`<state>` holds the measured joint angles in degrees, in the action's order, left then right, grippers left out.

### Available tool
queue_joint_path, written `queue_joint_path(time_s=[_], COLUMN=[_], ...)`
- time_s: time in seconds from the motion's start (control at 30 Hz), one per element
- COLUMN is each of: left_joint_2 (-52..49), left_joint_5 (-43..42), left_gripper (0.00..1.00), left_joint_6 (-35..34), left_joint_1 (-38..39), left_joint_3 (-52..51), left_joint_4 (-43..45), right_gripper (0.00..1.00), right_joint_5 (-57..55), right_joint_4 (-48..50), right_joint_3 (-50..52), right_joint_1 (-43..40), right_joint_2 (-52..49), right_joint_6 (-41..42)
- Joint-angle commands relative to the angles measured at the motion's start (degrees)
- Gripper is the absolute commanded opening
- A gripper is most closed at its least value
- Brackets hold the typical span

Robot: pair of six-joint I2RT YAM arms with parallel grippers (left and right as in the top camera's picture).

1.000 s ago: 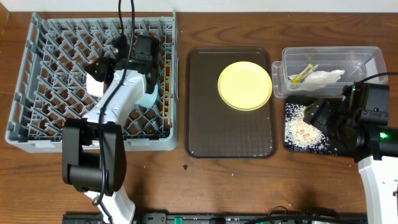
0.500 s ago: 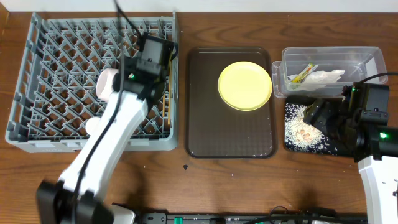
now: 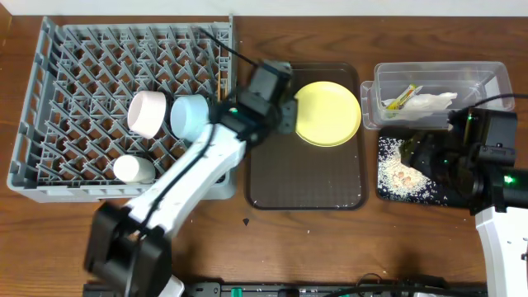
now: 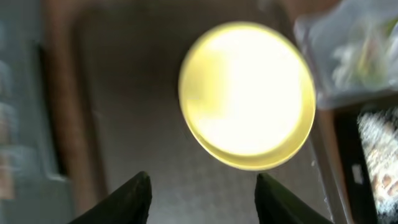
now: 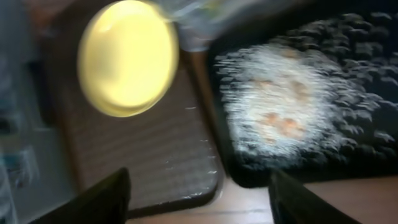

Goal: Sort waste into correct bins and load items into the dishwasher
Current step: 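Reach both grippers to the yellow plate on the dark tray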

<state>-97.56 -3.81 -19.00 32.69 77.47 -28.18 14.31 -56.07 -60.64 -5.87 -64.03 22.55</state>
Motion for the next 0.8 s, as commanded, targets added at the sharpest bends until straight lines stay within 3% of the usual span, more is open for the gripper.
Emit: queue_joint_path(time_s=[0.0,0.17,0.4,0.5,0.77], left_joint_2=[-0.79,3.23,13.27,16.74,23.12], left_joint_5=[-1.62,-1.57,-1.57,-1.55,-1.57], left_gripper=[0.54,0.54,0.55,0.56,0.56], left_joint_6=[-3.17,-3.15,-2.8,-2.25,-2.27], left_joint_1=[0.5,-0.31,-0.52,-0.52,-0.52], left_joint_3=[-0.2,0.13,0.13,0.13,0.11], left_joint_4=[0.13,-0.76,-7.98,-11.28,-16.59], right_gripper=[0.66,0.66,0.61,0.56,0.55], right_joint_5=[12.66,5.14,-9.25,-14.75,-21.42], right_joint_4=[0.13,2.58,14.4,19.76,29.16], right_joint_3=[-0.31,1.44,5.86,5.86,5.86], right_joint_1=[2.49,10.93,24.2,27.08,28.2], right_joint_2=[-0.61,-4.31,-15.47,-20.65,-32.39], right_joint_6=[-7.19,3.19,20.5,23.63,30.86])
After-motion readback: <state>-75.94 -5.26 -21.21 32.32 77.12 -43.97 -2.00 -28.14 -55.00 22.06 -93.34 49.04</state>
